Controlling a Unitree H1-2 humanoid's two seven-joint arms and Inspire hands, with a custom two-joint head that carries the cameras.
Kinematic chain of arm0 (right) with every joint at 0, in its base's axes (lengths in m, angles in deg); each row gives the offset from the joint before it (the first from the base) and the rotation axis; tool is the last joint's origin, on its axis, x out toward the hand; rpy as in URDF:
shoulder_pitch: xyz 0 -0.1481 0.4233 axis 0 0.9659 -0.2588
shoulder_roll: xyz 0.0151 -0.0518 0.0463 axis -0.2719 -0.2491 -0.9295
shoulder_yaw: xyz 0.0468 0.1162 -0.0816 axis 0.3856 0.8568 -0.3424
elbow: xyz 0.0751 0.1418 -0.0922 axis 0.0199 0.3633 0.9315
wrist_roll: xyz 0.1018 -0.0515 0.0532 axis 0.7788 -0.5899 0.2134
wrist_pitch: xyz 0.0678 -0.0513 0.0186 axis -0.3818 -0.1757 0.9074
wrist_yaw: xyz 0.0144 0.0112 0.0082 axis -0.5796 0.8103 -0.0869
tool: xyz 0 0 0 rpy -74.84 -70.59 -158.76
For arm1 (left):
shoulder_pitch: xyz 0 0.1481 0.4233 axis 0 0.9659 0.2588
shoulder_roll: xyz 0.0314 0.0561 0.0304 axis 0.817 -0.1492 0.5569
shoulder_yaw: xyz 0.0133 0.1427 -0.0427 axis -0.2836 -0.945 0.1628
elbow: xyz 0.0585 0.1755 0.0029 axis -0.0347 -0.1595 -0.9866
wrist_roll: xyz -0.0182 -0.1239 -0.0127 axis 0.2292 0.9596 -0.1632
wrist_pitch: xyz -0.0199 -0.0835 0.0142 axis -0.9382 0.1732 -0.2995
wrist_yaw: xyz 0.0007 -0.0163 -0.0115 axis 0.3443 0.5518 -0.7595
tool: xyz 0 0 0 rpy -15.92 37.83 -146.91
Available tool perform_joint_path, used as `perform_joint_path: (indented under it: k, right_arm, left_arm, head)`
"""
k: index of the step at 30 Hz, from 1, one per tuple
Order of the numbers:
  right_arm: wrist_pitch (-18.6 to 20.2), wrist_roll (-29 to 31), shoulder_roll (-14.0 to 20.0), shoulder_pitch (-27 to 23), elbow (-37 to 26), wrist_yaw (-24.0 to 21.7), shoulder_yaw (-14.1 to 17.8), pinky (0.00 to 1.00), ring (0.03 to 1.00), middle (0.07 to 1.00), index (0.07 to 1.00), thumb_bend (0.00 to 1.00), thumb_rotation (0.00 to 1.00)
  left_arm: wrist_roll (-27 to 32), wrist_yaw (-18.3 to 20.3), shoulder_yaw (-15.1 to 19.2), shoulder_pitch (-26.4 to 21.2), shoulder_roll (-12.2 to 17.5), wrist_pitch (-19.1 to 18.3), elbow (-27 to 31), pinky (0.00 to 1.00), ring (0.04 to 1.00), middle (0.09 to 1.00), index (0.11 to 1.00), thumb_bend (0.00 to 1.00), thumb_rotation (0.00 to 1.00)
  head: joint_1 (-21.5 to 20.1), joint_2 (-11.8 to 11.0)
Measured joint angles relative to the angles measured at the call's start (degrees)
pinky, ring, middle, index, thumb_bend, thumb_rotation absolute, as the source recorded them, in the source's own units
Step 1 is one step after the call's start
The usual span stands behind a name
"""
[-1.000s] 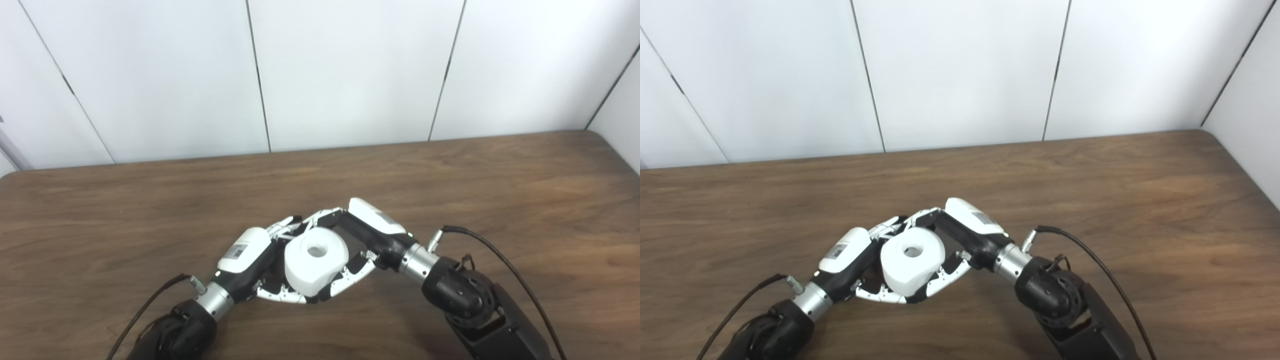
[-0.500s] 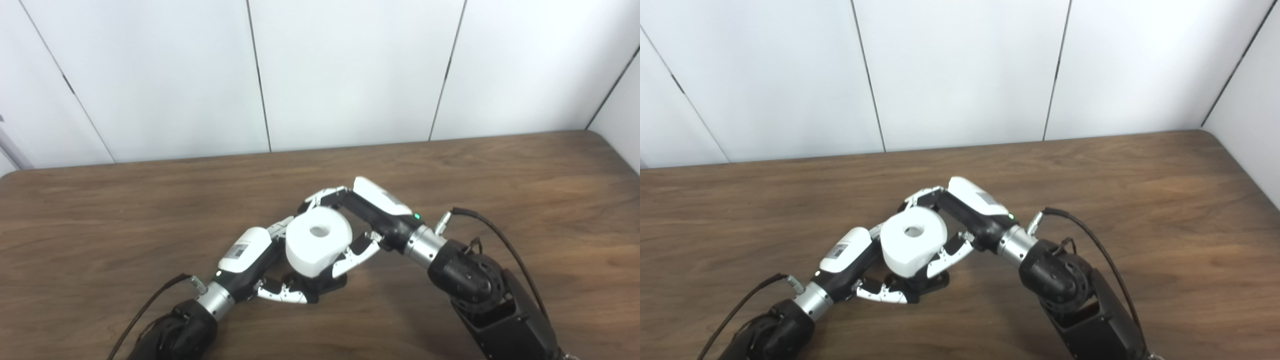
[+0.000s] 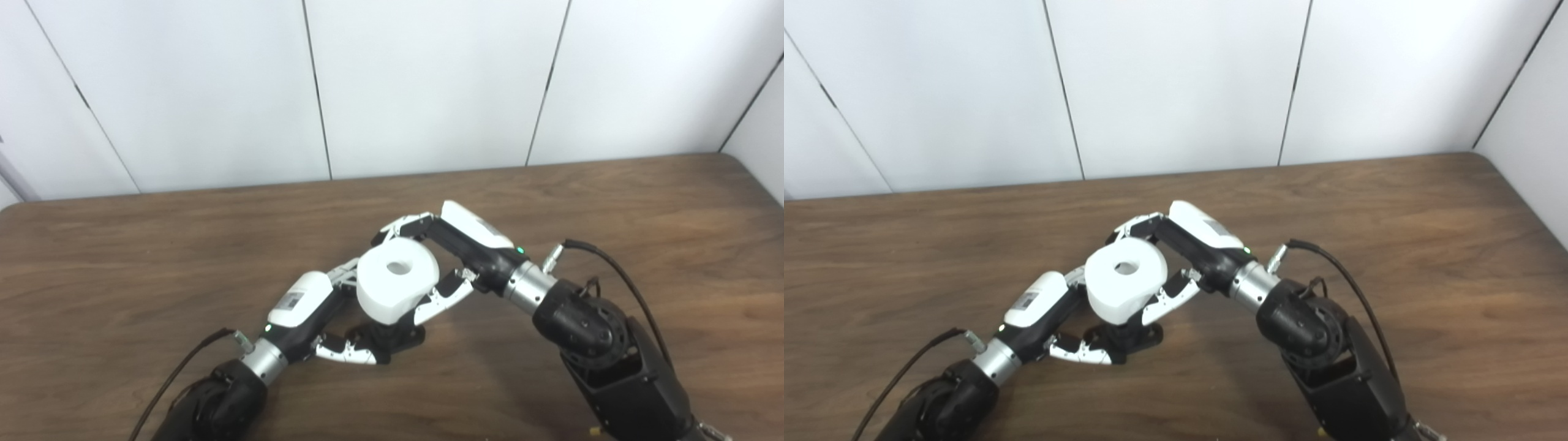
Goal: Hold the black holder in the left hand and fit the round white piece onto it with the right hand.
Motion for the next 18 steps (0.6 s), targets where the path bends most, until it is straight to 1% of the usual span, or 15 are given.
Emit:
perform_joint_path:
  k: [5, 9, 11, 18]
  right_arm:
    - [-0.21, -0.23, 0.33, -0.05, 0.94, -0.89, -0.46, 0.62, 0.73, 0.735, 0.481, 0.52, 0.13]
    - [-0.32, -1.16, 1.49, 0.25, 3.44, -1.43, -2.13, 0.63, 0.737, 0.737, 0.481, 0.52, 0.13]
    - [-0.41, -1.46, 1.87, 0.84, 4.16, -1.44, -2.47, 0.63, 0.736, 0.733, 0.481, 0.52, 0.13]
    - [-4.07, -1.38, 1.65, 0.79, 6.85, 0.63, -3.21, 0.66, 0.75, 0.733, 0.481, 0.52, 0.13]
  left_arm:
    - [0.0, 0.0, 0.0, 0.0, 0.0, 0.0, 0.0, 0.91, 0.967, 0.894, 0.481, 0.52, 0.06]
    - [0.0, 0.03, -0.01, 0.0, 0.0, 0.0, 0.04, 0.92, 0.97, 0.896, 0.481, 0.52, 0.06]
    - [0.0, 0.05, 0.0, 0.04, 0.01, 0.0, 0.11, 0.91, 0.967, 0.893, 0.481, 0.52, 0.06]
    - [0.04, 0.14, 0.09, 0.14, 0.02, -0.1, 0.3, 0.91, 0.969, 0.897, 0.481, 0.52, 0.06]
  head:
    - [-0.09, -0.09]
    - [0.0, 0.0]
    - [0.0, 0.18]
    - [0.09, 0.35]
